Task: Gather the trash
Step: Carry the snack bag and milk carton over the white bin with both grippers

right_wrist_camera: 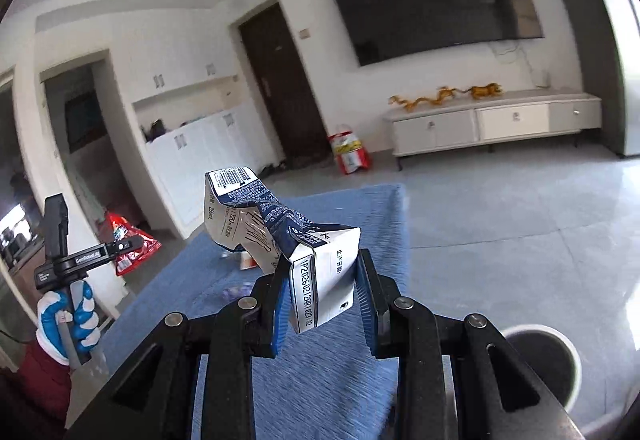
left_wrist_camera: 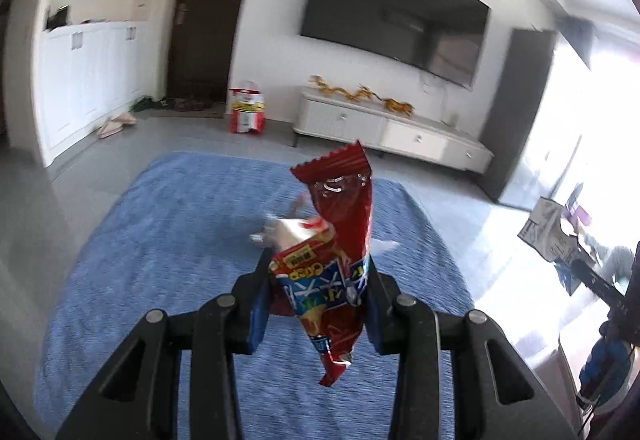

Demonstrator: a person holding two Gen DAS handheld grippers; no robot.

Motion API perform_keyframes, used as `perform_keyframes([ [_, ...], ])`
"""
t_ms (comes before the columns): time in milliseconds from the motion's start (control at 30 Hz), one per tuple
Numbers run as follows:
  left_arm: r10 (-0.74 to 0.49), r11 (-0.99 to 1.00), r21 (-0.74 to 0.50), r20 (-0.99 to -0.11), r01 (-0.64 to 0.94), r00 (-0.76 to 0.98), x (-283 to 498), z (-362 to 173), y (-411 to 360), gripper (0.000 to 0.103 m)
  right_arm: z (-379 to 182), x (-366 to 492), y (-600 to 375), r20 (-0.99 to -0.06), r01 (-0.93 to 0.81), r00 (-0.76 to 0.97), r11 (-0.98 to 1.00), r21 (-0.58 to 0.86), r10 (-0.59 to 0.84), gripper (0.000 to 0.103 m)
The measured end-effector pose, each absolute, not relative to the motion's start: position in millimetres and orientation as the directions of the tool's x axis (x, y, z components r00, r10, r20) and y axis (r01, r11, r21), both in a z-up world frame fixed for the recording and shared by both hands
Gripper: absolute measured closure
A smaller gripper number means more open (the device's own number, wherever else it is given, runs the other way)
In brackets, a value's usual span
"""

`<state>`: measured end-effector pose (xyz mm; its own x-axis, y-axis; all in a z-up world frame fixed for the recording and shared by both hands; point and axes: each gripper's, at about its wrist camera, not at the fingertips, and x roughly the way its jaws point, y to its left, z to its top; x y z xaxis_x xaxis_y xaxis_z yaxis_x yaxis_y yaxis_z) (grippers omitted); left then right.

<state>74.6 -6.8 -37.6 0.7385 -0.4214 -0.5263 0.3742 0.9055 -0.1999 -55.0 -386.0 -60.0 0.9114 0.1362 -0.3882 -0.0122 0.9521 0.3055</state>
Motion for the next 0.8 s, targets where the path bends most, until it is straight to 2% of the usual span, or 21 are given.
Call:
perform_keyframes([
  [233,-0.522,0.826,-0.154,-0.571,0.543,0.633,61,-44,-107,0.066,-76,-106,-445,-0.416,0.165,0.909,0.934,0.318,-0.019,0.073],
  [467,-0.602,0.683,-0.118,-0.649,0.721,0.464,42,-71,-239,0.066,-105,-136,-497,-0.520,0.353,0.836,0.898,0.264,-0.176,0.073],
  [800,-0.596,0.570,-0.183,-0.763,0.801,0.249,45,-141,-388,0.064,-159,-107,-529,-0.662,0.480,0.696,0.866,0.140,-0.278,0.073],
])
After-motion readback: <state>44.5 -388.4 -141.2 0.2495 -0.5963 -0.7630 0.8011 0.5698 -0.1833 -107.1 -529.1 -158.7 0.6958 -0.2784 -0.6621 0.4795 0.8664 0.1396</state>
